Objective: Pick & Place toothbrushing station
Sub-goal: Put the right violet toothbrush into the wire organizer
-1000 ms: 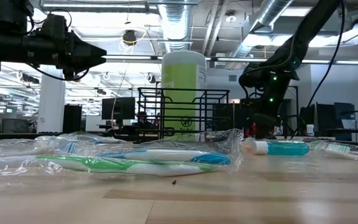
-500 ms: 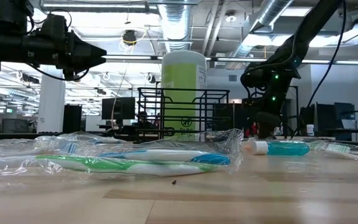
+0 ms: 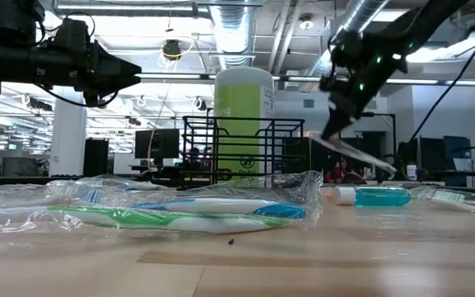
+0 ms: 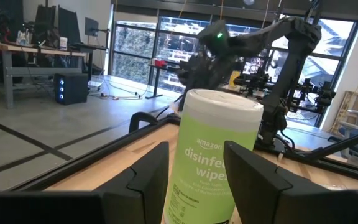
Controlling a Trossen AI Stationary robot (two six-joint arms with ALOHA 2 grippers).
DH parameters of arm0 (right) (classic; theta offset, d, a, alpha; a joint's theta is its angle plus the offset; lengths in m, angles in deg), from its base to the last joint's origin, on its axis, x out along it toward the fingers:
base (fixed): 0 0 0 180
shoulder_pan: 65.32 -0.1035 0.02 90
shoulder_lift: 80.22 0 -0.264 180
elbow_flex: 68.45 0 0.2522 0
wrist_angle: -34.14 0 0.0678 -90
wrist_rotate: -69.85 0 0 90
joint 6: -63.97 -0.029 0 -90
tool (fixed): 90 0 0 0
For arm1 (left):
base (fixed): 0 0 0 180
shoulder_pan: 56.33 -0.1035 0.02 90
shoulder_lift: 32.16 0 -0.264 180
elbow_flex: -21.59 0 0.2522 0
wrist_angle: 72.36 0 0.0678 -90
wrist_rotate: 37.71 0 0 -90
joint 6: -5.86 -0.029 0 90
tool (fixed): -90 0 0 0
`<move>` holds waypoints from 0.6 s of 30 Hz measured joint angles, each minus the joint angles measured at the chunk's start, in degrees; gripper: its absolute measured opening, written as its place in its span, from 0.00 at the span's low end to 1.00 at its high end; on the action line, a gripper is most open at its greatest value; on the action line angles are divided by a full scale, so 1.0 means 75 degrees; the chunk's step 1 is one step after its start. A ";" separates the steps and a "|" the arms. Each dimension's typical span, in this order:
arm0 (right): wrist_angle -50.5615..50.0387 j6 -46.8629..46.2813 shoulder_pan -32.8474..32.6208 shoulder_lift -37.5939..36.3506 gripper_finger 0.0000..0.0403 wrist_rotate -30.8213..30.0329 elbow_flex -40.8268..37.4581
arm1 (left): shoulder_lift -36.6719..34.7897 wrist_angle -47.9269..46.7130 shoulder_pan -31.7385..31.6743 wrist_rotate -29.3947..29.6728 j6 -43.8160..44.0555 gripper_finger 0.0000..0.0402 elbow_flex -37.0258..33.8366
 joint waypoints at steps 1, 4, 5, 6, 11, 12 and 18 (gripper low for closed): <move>0.0066 -0.0076 -0.0067 -0.0160 0.00 0.0008 0.0000 | 0.0002 0.0003 0.0000 0.0000 0.0000 0.37 0.0000; 0.0328 -0.0414 -0.0259 -0.0574 0.00 0.0173 -0.0003 | 0.0001 0.0011 0.0000 0.0000 0.0021 0.37 -0.0002; 0.0433 -0.0514 -0.0321 -0.0685 0.00 0.0281 -0.0003 | 0.0003 0.0018 0.0000 0.0000 0.0023 0.37 -0.0003; 0.0563 -0.0628 -0.0391 -0.0777 0.00 0.0383 -0.0003 | 0.0003 0.0046 0.0000 0.0000 0.0023 0.37 0.0000; 0.1270 -0.1122 -0.0818 -0.1021 0.00 0.0634 -0.0003 | 0.0000 0.0273 0.0000 -0.0067 0.0501 0.37 0.0000; 0.1429 -0.1159 -0.0927 -0.1023 0.00 0.0684 -0.0003 | 0.0000 0.0318 0.0000 -0.0121 0.0620 0.37 -0.0002; 0.2401 -0.1506 -0.1512 -0.1020 0.00 0.1191 -0.0003 | 0.0000 0.0408 0.0000 -0.0411 0.0758 0.37 0.0003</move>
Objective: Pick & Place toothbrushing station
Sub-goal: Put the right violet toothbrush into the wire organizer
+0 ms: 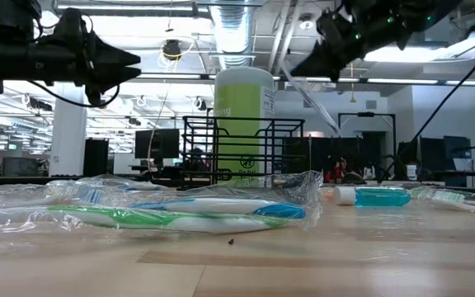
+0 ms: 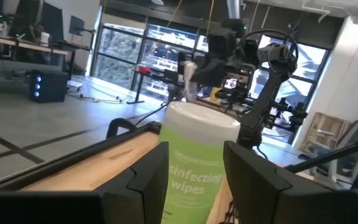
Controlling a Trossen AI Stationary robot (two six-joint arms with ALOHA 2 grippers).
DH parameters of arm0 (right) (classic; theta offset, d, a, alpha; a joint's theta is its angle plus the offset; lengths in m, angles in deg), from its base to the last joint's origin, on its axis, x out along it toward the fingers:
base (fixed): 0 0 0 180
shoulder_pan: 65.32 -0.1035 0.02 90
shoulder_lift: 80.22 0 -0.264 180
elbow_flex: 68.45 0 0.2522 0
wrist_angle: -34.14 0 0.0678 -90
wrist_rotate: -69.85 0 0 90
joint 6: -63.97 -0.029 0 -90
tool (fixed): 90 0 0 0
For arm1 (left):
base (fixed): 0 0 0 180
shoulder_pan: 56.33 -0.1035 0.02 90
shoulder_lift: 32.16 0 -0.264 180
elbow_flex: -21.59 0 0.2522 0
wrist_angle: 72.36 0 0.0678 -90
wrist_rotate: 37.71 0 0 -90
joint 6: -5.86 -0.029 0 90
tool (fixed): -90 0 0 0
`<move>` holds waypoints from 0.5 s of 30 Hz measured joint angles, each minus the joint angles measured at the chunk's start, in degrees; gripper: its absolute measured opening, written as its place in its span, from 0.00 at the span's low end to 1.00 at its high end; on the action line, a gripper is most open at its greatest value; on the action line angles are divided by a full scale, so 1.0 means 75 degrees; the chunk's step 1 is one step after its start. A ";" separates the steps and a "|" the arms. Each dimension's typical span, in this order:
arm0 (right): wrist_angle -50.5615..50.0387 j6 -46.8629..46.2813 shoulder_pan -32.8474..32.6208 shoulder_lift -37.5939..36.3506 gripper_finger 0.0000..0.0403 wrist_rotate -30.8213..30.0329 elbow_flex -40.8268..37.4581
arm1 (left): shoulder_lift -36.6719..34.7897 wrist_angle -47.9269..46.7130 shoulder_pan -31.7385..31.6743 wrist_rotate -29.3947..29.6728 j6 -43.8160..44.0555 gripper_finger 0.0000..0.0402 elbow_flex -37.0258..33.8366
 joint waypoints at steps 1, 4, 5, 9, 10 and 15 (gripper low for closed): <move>0.0136 -0.0050 -0.0093 0.0000 0.00 0.0070 0.0000 | 0.0000 -0.0003 0.0000 -0.0002 0.0000 0.37 0.0008; 0.0630 -0.0281 -0.0367 0.0000 0.00 0.0229 0.0000 | 0.0006 -0.0005 0.0000 -0.0252 -0.0003 0.37 0.0198; 0.0763 -0.0373 -0.0453 0.0000 0.00 0.0232 0.0000 | 0.0023 0.0021 0.0000 -0.0367 -0.0006 0.37 0.0283; 0.1194 -0.0587 -0.0853 0.0000 0.00 0.0231 0.0000 | 0.0250 0.0044 0.0003 -0.0590 -0.0282 0.37 0.0547; 0.1317 -0.0639 -0.0959 0.0000 0.00 0.0232 0.0000 | 0.0347 0.0055 0.0003 -0.0592 -0.0375 0.37 0.0581; 0.2031 -0.0806 -0.1500 0.0052 0.00 0.0232 0.0000 | 0.1008 0.0327 0.0042 -0.0633 -0.0397 0.37 0.0810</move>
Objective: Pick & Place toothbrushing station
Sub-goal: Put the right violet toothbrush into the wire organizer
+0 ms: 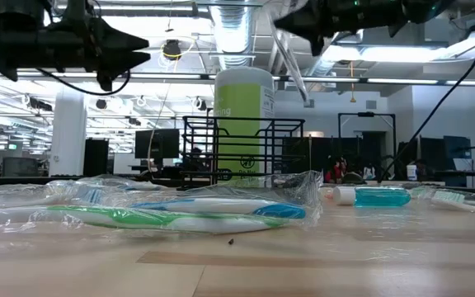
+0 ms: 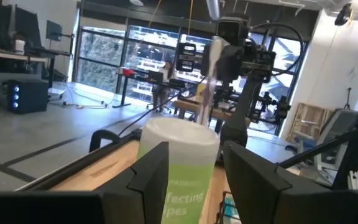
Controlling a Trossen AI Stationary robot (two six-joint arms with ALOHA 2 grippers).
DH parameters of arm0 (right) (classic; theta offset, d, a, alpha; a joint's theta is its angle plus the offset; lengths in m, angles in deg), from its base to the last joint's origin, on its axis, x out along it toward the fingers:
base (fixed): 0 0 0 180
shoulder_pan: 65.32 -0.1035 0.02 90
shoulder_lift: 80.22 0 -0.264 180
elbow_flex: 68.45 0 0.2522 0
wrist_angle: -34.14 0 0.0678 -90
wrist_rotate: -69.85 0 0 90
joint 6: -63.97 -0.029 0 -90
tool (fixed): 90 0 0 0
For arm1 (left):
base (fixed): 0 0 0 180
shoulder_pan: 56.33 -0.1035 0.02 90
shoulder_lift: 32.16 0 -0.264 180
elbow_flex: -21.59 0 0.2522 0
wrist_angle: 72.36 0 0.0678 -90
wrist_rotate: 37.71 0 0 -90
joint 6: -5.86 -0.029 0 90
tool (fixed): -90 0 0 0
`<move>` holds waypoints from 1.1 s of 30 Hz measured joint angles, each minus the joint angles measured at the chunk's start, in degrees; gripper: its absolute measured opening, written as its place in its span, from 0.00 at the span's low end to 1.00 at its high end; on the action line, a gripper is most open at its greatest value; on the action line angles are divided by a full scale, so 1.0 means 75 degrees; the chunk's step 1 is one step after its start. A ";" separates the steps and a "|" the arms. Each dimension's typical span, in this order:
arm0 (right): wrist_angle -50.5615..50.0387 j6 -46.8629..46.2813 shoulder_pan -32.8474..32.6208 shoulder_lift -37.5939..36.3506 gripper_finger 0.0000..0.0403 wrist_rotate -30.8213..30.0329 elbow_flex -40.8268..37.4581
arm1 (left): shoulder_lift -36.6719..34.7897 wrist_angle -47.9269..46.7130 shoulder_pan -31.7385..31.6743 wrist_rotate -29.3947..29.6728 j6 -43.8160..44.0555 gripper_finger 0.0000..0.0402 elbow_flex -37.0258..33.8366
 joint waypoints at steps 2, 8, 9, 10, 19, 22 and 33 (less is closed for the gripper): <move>0.0228 -0.0062 -0.0193 0.0033 0.00 -0.0003 0.0000 | 0.0362 0.0235 0.0079 -0.0077 -0.0050 0.37 0.0138; 0.1094 -0.0201 -0.0712 0.0030 0.00 -0.0026 0.0000 | 0.1598 0.0698 0.0397 -0.0229 -0.0544 0.37 0.0814; 0.1231 -0.0201 -0.0798 0.0028 0.00 -0.0044 0.0000 | 0.1785 0.0757 0.0448 -0.0227 -0.0617 0.37 0.0935; 0.1318 -0.0198 -0.0877 0.0024 0.00 -0.0095 0.0000 | 0.1974 0.0821 0.0500 -0.0227 -0.0668 0.37 0.1064; 0.1520 -0.0019 -0.1367 0.0030 0.00 -0.0350 0.0000 | 0.3473 0.1210 0.0996 -0.0243 -0.1256 0.37 0.2258; 0.1522 0.0009 -0.1484 0.0032 0.00 -0.0454 0.0000 | 0.3946 0.1227 0.1139 -0.0262 -0.1408 0.37 0.2698; 0.2423 -0.0042 -0.1632 0.0914 0.00 -0.0443 -0.0003 | 0.5199 0.1306 0.1278 -0.0580 -0.1631 0.37 0.3858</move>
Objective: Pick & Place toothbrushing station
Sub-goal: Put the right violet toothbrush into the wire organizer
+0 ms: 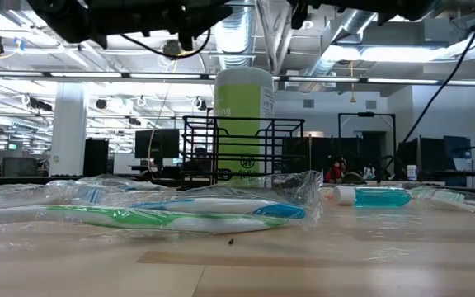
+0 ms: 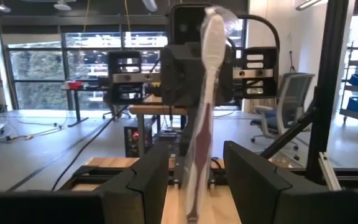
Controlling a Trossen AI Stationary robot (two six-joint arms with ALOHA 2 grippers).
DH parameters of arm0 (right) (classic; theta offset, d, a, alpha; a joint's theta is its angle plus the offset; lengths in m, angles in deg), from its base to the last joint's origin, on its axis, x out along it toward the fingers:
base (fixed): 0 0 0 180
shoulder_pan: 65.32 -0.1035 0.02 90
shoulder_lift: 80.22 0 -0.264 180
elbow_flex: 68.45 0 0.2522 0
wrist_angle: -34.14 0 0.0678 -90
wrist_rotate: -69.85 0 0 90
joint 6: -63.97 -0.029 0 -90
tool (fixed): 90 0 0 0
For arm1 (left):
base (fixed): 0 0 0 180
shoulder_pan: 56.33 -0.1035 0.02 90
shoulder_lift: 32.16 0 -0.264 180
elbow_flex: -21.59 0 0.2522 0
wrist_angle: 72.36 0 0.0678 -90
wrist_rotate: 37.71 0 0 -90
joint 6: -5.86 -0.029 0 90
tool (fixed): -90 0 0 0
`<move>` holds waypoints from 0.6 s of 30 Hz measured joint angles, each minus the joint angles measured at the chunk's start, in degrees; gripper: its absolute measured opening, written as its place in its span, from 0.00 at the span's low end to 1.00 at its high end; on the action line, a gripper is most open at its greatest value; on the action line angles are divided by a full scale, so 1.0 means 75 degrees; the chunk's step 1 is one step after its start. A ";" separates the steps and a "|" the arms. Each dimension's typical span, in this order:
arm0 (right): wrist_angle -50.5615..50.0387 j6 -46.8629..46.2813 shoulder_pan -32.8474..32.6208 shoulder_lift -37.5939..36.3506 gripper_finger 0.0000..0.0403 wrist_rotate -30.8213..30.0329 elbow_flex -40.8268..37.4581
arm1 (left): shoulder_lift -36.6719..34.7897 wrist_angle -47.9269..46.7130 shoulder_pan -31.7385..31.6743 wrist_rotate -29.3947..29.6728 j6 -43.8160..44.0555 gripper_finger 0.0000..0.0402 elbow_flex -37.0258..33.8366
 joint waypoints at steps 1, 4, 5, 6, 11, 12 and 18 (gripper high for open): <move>0.0098 -0.0033 0.0005 0.0022 0.00 0.0000 0.0000 | 0.0088 0.0026 0.0000 -0.0003 0.0000 0.37 0.0077; 0.0174 -0.0001 0.0006 0.0020 0.00 0.0000 0.0003 | 0.0216 0.0013 0.0000 -0.0190 0.0002 0.37 0.0191; 0.0186 0.0022 0.0006 0.0041 0.00 0.0002 0.0003 | 0.0225 0.0007 -0.0001 -0.0222 0.0000 0.37 0.0211; 0.0233 0.0025 0.0006 0.0072 0.00 0.0003 0.0003 | 0.0249 0.0030 0.0000 -0.0239 0.0001 0.37 0.0229; 0.0485 0.0048 0.0006 0.0208 0.00 0.0003 0.0018 | 0.0336 0.0062 -0.0003 -0.0242 -0.0035 0.37 0.0442; 0.0407 0.0048 0.0006 0.0229 0.00 0.0006 -0.0003 | 0.0405 0.0129 -0.0003 -0.0239 -0.0037 0.37 0.0524; 0.0483 0.0049 0.0009 0.0305 0.00 0.0006 -0.0006 | 0.0758 0.0035 -0.0006 -0.0186 -0.0050 0.40 0.0780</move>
